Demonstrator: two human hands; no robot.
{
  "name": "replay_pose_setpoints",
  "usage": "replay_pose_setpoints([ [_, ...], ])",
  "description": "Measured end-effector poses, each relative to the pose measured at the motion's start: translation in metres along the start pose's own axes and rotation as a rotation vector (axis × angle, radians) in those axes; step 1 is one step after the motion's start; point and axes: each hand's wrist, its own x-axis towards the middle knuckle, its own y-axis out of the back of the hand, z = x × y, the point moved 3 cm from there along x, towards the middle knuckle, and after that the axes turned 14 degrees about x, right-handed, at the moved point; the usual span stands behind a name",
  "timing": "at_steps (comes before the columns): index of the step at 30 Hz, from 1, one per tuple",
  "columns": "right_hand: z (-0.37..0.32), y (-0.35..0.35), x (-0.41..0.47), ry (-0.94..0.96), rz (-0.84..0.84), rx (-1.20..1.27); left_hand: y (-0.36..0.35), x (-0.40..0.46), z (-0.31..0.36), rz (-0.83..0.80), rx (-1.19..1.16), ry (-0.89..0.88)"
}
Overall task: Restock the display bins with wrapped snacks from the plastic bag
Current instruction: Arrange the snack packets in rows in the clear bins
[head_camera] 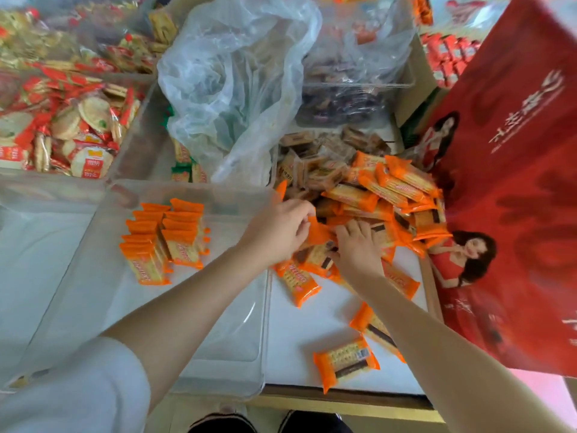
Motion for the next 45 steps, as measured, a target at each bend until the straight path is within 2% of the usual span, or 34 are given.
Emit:
replay_pose_setpoints([
  [4,0.011,0.034,-0.007,0.042,0.012,0.281,-0.024,0.041,0.0,-0.311,0.305,-0.129],
  [6,0.017,0.053,-0.012,-0.056,-0.011,0.515,-0.035,0.048,0.006,-0.444,0.365,-0.176],
  [9,0.029,0.068,-0.019,-0.282,-0.013,0.923,-0.055,0.04,0.02,-0.529,0.486,-0.261],
  [11,0.036,0.073,-0.022,-0.365,0.075,1.119,-0.065,0.03,0.027,-0.523,0.544,-0.228],
  [15,0.046,0.075,-0.029,-0.559,0.18,1.273,-0.074,0.027,0.029,-0.453,0.509,0.007],
  [19,0.044,0.073,-0.033,-0.679,0.139,1.499,-0.065,0.032,0.022,-0.293,0.382,0.195],
  [22,0.042,0.064,-0.034,-0.732,0.082,1.686,-0.052,0.028,0.015,-0.185,0.207,0.243],
  [26,0.034,0.059,-0.03,-0.768,0.091,1.769,-0.029,0.023,0.019,-0.065,0.013,0.239],
  [31,0.021,0.052,-0.029,-0.856,0.056,1.714,-0.053,0.03,0.019,-0.364,0.083,0.244],
  [37,0.035,0.059,-0.024,-0.862,0.103,1.697,-0.095,0.035,0.023,-0.349,0.303,0.167],
  [40,0.04,0.066,-0.024,-0.857,0.13,1.707,-0.101,0.044,0.024,-0.291,0.301,0.172],
  [43,0.044,0.072,-0.025,-0.831,0.148,1.714,-0.076,0.043,0.027,-0.177,0.019,0.156],
  [45,0.039,0.077,-0.024,-0.785,0.133,1.77,-0.046,0.031,0.029,-0.113,-0.339,0.213],
])
